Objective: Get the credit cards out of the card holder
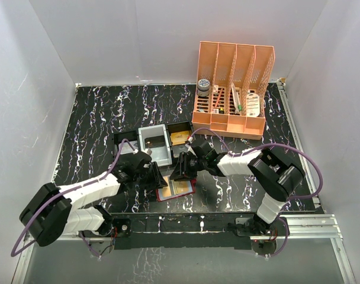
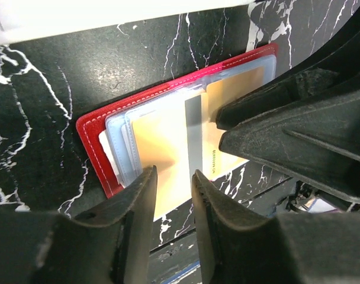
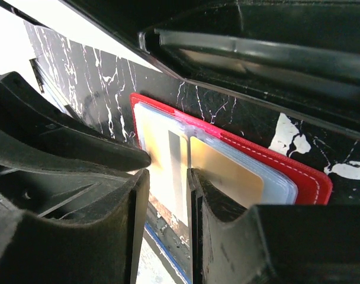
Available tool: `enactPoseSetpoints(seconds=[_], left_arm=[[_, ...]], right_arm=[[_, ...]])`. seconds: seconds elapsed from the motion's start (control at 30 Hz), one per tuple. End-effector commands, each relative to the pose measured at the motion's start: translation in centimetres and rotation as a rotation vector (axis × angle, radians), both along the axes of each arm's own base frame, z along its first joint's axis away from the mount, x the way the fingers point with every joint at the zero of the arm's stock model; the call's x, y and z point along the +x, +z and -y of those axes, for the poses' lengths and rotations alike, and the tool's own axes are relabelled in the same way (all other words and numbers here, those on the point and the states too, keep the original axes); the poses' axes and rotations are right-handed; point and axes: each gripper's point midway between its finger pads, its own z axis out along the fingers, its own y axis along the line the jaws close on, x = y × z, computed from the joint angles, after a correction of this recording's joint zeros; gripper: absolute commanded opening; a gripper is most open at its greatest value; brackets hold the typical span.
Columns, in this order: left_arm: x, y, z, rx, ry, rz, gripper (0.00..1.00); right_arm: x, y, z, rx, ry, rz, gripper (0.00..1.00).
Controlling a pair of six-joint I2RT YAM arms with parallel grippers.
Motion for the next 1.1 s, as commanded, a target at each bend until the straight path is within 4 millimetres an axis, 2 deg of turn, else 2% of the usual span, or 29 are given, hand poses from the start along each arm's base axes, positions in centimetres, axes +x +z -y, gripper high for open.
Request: enactPoseSetpoints(seconds=[0.0, 0.13, 0.3, 0.57, 0.67, 0.87, 1.07], left_arm=[[-0.9, -1.8, -0.6, 0.033, 0.006, -0.062, 0.29], [-1.7, -2.9, -1.5, 0.055, 0.019, -0.088, 0.26], [-2.0, -2.8, -2.0, 0.068, 0.024, -0.083, 0.25], [-1.0, 0.6, -0.1, -0.014, -0.104, 0.039, 0.41], [-0.4, 1.6, 0.1, -0.007, -0.125, 0.073, 0.42], [-0.7, 1.2, -0.2, 0.017, -0.118, 0.061, 0.42], [-0.9, -0.2, -0.8, 0.085, -0.12, 0.085, 0.43]], right_arm=[[-0.6, -1.9, 0.9, -0.041, -0.02, -0.061, 0.3], [-0.9, -2.1, 1.0, -0.042, -0.018, -0.066, 0.29], [-0.9, -2.5, 1.4, -0.1, -0.028, -0.043, 0.28], [0.4, 1.7, 1.4, -0.099, -0.038, 0.151, 0.34], [0.6, 2.8, 1.7, -0.091, -0.066, 0.18, 0.35], [-0.2, 2.5, 1.2, -0.071, -0.045, 0.154, 0.36], [-1.1, 0.5, 0.3, -0.091, -0.017, 0.12, 0.34]])
